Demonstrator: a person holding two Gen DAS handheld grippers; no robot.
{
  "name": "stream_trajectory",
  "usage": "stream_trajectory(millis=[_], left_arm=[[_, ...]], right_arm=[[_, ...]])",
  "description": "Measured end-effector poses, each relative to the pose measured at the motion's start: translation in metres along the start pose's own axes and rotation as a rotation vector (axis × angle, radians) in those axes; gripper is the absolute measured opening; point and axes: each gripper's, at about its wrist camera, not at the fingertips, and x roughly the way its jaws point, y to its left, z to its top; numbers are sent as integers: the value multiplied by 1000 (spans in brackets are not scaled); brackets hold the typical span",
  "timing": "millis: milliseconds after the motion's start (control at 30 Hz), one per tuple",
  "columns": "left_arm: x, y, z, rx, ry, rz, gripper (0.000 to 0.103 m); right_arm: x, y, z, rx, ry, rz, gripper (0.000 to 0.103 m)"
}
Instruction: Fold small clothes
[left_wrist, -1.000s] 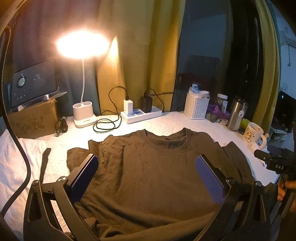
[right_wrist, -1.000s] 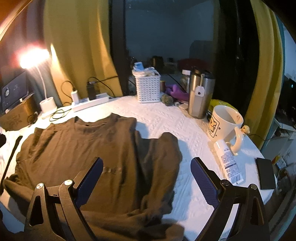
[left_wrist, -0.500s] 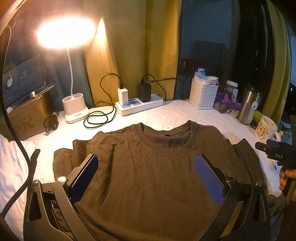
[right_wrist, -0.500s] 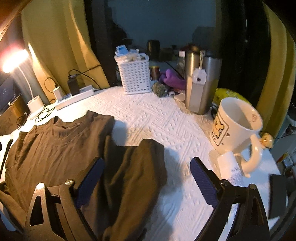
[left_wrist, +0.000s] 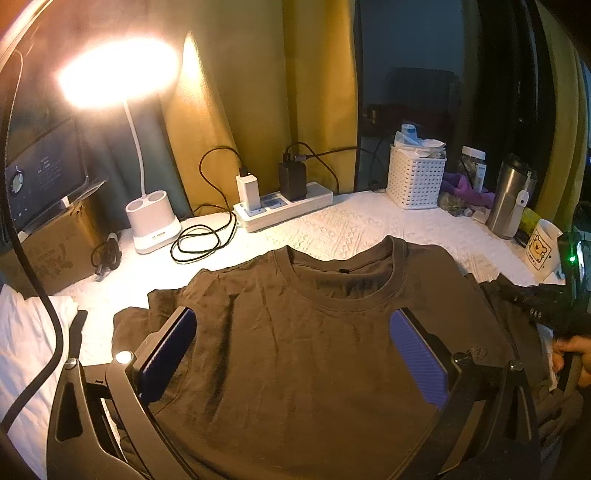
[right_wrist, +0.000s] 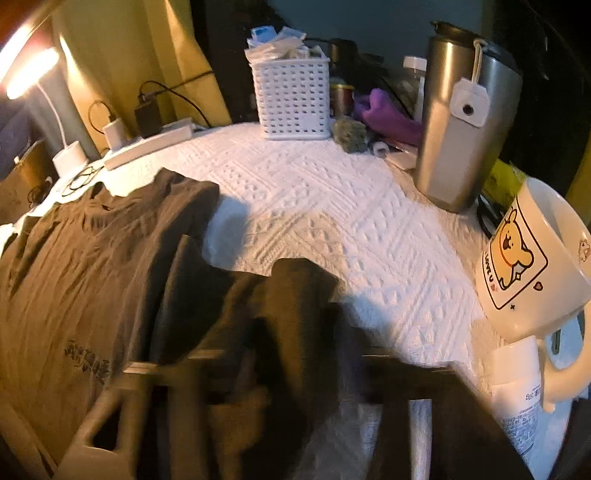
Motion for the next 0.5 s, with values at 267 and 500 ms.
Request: stream_trajectory(millis=[267,500], left_arm=[[2,7,6,11,-20,-25,103],[4,36,2,-9,-28,-17,103]], right_arm=[[-33,-29,-3,112,-73,-101,3],[-74,-41,-4,155,-126,-179,3]])
